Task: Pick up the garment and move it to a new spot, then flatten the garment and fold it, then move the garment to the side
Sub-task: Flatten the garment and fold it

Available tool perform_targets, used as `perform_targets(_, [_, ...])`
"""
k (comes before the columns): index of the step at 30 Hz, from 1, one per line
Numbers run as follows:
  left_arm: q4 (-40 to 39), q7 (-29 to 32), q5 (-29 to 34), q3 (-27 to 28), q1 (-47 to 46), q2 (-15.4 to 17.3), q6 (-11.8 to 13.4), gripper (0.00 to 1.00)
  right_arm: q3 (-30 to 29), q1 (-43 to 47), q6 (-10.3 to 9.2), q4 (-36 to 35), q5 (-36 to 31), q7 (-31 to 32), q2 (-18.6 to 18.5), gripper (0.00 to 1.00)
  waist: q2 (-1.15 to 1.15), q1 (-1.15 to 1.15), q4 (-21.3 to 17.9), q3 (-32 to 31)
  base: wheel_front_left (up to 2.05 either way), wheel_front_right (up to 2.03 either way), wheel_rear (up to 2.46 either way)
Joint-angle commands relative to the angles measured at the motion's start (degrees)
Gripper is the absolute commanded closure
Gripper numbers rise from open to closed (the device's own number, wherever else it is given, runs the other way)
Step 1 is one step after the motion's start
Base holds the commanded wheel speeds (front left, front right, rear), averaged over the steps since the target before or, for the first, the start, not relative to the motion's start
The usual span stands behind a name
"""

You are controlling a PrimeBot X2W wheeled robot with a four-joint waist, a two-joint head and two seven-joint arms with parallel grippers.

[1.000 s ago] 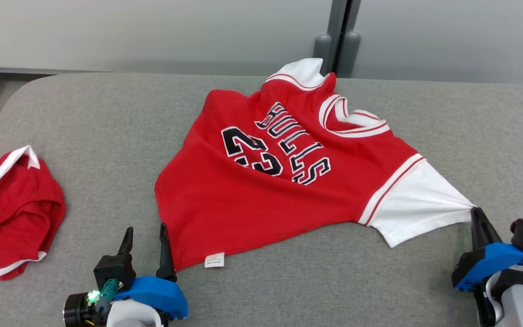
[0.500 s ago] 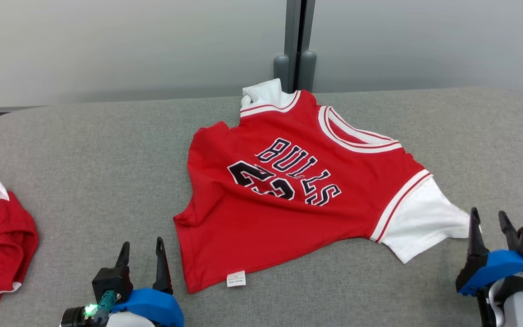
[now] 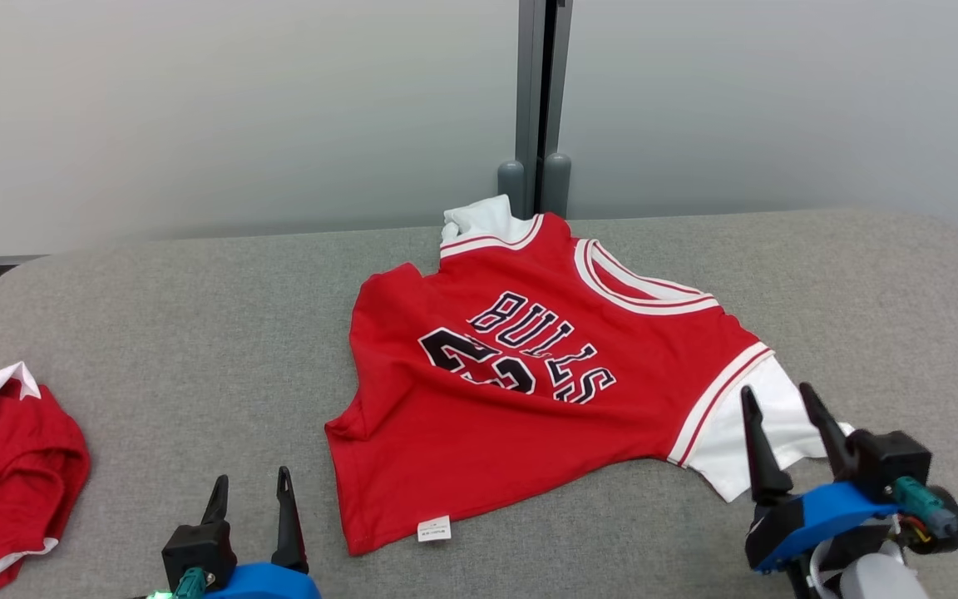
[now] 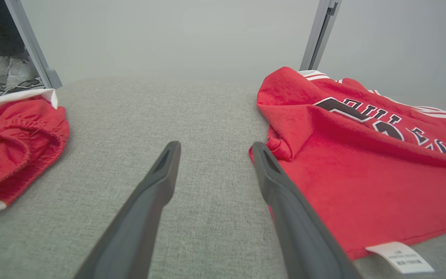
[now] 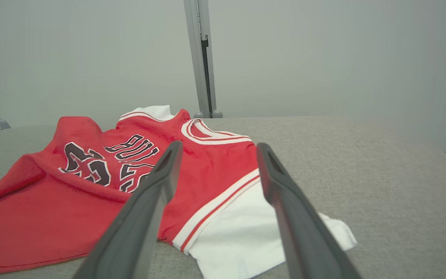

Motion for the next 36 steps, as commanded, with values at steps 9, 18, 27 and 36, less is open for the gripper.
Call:
perform_targets(9, [0.99, -0.01, 0.17, -1.26, 2.15, -0.01, -1.17, 0.00, 4.43, 2.92, 0.01, 3.98, 1.55, -0.30, -0.09, 0.00, 0.00, 0.00, 0.92, -1.57, 0.00, 0.00, 0.00])
perform_targets(18, [1.00, -0.01, -0.89, -2.97, 2.03, 0.02, -1.75, 0.00, 4.79, 2.82, 0.01, 4.70, 1.76, -0.30, -0.07, 0.00, 0.00, 0.00, 1.16, -1.45, 0.00, 0.00, 0.00])
perform_targets(27, [2.00, -0.01, -5.20, -9.07, 2.15, 0.02, -6.25, 0.00, 5.20, 2.42, 0.01, 5.11, 2.23, -0.30, -0.07, 0.00, 0.00, 0.00, 0.79, 0.15, 0.00, 0.00, 0.00])
perform_targets(36, [6.88, -0.01, -9.78, -13.22, -0.50, 0.02, -6.93, 0.00, 4.90, 0.72, 0.01, 5.07, 1.54, -0.30, -0.06, 0.00, 0.00, 0.00, -0.44, 2.66, 0.00, 0.00, 0.00])
